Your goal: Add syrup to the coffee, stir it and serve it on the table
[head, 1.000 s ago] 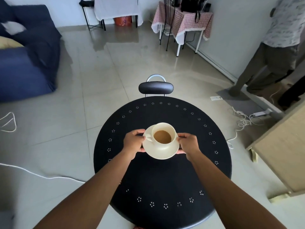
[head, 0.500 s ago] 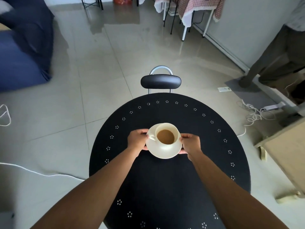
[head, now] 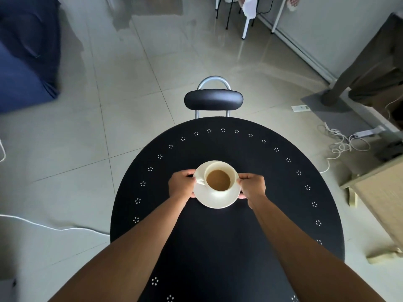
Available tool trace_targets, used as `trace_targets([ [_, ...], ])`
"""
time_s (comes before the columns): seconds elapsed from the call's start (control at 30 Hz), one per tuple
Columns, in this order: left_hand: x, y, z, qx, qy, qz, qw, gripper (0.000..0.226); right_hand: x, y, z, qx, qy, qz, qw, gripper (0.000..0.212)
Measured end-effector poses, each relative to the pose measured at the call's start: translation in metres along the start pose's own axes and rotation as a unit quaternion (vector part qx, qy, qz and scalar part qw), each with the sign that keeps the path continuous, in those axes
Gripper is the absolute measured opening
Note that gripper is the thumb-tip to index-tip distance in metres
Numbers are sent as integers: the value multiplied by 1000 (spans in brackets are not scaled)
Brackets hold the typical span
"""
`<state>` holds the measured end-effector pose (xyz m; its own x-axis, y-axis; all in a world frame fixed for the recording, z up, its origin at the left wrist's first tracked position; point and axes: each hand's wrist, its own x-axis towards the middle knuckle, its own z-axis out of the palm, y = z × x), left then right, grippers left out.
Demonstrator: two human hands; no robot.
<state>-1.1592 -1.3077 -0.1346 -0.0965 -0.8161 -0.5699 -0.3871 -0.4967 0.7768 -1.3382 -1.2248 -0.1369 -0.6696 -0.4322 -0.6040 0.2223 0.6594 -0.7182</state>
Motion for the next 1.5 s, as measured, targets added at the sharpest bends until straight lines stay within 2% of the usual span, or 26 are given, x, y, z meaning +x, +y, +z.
trace_targets([
  [0.27,11,-7,4,19,13,-9,1000,32,10,6,3,-30,7,-2,1000,23],
  [0.5,14,-11,3,34,17,-7,999,30,21,5,-3,-64,8,-1,998,12],
  [0.83,12,-15,6,40,30,13,999,32,21,5,-3,-90,22,-19,995,17],
  [1.07,12,-16,5,38,19,18,999,34,11,10,-3,-66,45,-28,996,12],
  [1.23,10,-19,5,46,24,26,998,47,4,16,-3,-45,33,-45,997,10],
  [1.5,-17,-31,-1,33,31,63,997,44,-17,23,-9,-2,33,-41,999,25],
])
